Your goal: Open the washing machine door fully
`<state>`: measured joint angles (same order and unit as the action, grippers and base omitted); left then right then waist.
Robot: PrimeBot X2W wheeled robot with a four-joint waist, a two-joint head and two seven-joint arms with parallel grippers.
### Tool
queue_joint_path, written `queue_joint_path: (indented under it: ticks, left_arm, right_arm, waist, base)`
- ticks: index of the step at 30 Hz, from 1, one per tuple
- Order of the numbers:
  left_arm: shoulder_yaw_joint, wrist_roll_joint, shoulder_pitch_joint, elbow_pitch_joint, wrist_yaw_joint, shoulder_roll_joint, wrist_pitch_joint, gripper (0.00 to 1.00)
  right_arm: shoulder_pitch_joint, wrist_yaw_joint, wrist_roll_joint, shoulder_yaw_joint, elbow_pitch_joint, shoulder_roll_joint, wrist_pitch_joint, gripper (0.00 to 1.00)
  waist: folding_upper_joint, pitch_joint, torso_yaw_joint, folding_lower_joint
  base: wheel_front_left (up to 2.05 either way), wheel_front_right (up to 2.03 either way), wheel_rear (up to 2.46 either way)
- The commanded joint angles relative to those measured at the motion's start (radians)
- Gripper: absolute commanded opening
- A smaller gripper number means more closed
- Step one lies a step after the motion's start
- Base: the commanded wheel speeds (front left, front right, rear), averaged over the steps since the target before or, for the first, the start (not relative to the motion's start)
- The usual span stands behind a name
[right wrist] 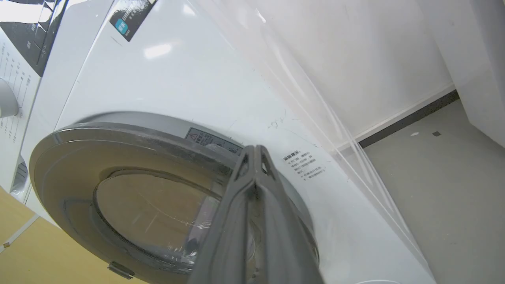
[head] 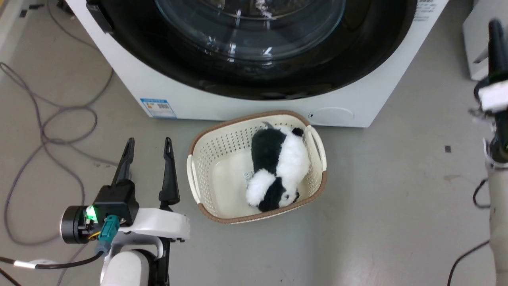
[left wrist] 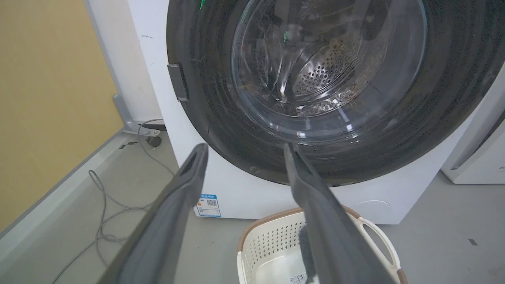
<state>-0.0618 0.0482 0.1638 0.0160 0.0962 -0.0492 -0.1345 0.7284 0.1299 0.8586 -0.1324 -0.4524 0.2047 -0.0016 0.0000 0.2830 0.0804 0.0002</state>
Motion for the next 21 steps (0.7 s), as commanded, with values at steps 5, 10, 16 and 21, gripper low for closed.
queue_joint_path:
  ticks: [5, 10, 16, 21]
  left_arm:
    - [-0.012, 0.012, 0.033, 0.012, 0.018, -0.001, -0.021, 1.00]
    - [-0.022, 0.019, 0.047, 0.015, 0.029, -0.001, -0.031, 1.00]
    - [-0.032, 0.030, 0.064, 0.017, 0.041, -0.001, -0.044, 1.00]
    - [-0.040, 0.037, 0.081, 0.019, 0.051, -0.001, -0.054, 1.00]
  right_arm:
    - [0.138, 0.001, 0.055, 0.033, -0.058, 0.020, 0.007, 0.00]
    - [0.223, 0.001, 0.082, 0.060, -0.109, 0.035, 0.008, 0.00]
    - [0.318, 0.001, 0.115, 0.093, -0.166, 0.056, 0.014, 0.00]
    - [0.377, 0.001, 0.153, 0.119, -0.206, 0.067, 0.028, 0.00]
  waist:
    - [0.0000, 0.042, 0.017, -0.0002]
    - [0.0000, 0.070, 0.029, -0.0002]
    - [0.0000, 0.107, 0.045, -0.0002]
    - [0.0000, 0.138, 0.056, -0.0002]
  base:
    - [0.00, 0.00, 0.00]
    - [0.00, 0.00, 0.00]
    - [0.00, 0.00, 0.00]
    - [0.00, 0.00, 0.00]
